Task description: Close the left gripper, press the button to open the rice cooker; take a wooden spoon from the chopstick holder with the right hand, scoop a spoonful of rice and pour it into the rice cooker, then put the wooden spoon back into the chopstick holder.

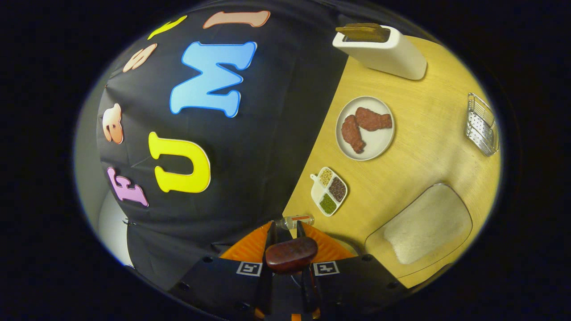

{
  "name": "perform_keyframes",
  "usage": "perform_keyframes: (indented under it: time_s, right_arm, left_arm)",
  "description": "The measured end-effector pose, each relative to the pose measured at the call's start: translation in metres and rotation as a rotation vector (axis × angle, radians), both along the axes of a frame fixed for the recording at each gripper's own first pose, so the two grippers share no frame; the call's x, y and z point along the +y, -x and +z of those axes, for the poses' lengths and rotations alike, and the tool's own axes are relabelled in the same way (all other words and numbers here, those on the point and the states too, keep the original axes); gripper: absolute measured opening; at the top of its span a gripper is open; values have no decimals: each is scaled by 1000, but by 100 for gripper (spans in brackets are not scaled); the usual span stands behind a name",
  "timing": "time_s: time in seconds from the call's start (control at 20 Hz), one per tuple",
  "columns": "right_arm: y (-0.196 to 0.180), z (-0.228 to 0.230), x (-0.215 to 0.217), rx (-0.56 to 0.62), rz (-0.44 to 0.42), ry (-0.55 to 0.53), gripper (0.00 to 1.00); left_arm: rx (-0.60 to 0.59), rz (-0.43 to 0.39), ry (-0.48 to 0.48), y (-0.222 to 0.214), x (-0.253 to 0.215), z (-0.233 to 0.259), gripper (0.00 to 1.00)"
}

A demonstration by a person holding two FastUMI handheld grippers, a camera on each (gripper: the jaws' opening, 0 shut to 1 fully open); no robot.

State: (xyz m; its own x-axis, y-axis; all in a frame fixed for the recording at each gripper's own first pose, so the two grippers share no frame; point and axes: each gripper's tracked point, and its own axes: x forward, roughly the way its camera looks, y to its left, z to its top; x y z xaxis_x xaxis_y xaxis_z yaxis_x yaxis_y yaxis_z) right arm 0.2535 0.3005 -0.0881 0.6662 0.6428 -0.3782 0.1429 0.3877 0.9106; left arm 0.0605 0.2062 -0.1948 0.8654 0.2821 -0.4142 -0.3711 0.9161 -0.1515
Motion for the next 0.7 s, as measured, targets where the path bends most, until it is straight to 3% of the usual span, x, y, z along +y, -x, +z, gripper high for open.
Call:
perform_keyframes:
  time_s: [0.05, 0.15, 0.45, 0.65, 0.7]
  right_arm:
    - [-2, 5, 15, -10, 23, -5, 28]
    - [-3, 16, 41, -22, 57, -18, 24]
    - [-4, 28, 120, -36, 177, -22, 27]
    - [1, 14, 171, -88, 283, 75, 28]
    - [3, 9, 181, -112, 312, 119, 23]
  left_arm:
    - [-4, 6, -3, 0, 4, 2, 97]
    - [-4, 20, -15, 5, 12, 1, 97]
    - [-1, 81, -10, 15, 40, -1, 97]
    - [5, 118, 2, 23, 52, -7, 97]
    - [8, 128, 2, 27, 55, -8, 97]
